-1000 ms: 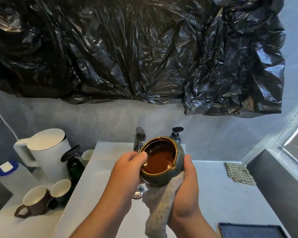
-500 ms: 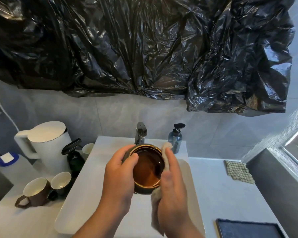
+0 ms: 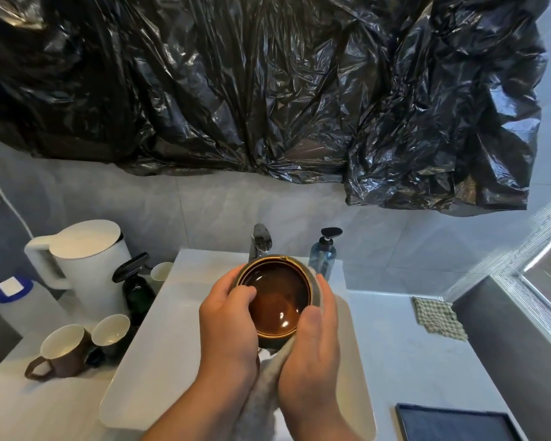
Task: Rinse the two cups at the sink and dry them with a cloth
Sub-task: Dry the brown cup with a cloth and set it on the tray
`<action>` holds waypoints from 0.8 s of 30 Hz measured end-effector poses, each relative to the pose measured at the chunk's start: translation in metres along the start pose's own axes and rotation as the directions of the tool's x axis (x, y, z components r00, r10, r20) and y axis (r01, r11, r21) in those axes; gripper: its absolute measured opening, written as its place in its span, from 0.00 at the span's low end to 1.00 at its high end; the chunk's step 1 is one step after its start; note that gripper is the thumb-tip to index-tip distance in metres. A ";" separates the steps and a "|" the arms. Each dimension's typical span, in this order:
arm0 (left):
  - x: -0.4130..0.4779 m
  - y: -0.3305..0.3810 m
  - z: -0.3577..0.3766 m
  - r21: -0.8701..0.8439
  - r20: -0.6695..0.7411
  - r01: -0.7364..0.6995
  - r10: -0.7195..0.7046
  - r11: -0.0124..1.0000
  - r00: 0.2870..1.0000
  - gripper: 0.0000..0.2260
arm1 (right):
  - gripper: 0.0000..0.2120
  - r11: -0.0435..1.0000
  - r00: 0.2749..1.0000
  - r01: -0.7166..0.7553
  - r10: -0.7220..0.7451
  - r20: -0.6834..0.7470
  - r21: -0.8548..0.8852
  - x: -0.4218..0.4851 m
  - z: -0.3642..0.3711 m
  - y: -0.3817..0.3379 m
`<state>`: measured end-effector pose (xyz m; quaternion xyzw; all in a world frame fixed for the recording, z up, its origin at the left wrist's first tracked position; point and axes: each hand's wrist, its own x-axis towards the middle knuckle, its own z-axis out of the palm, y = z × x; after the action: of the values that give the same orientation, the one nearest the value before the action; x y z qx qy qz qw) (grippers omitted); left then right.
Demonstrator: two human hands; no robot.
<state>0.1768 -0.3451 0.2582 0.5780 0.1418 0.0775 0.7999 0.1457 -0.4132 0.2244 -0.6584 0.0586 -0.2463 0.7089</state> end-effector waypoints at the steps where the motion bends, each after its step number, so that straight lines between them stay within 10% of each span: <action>1: 0.001 0.001 -0.002 0.036 0.026 -0.027 0.026 0.999 0.999 0.14 | 0.24 1.000 1.000 0.001 -0.001 0.014 -0.012 -0.001 -0.001 -0.001; 6: 0.004 -0.002 -0.014 0.202 0.187 -0.116 0.078 0.973 0.979 0.13 | 0.17 0.956 0.990 -0.019 0.059 0.128 -0.293 0.044 -0.023 -0.017; 14: -0.004 -0.007 -0.003 0.016 -0.055 -0.005 0.006 1.000 0.998 0.14 | 0.16 0.965 0.955 -0.128 0.183 0.235 -0.229 0.028 -0.016 -0.010; 18: -0.017 -0.009 -0.010 0.062 0.057 0.126 -0.129 0.990 0.990 0.08 | 0.12 0.926 0.940 -0.192 0.269 0.209 -0.324 0.036 -0.024 -0.011; 24: 0.039 0.028 -0.037 0.451 0.396 -0.111 -0.088 0.885 0.914 0.15 | 0.12 0.866 0.831 -0.113 0.351 0.432 -0.487 0.052 -0.047 -0.013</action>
<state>0.2029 -0.2915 0.2685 0.7565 -0.0163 -0.0754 0.6494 0.1688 -0.4778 0.2435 -0.8300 0.0060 0.0460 0.5558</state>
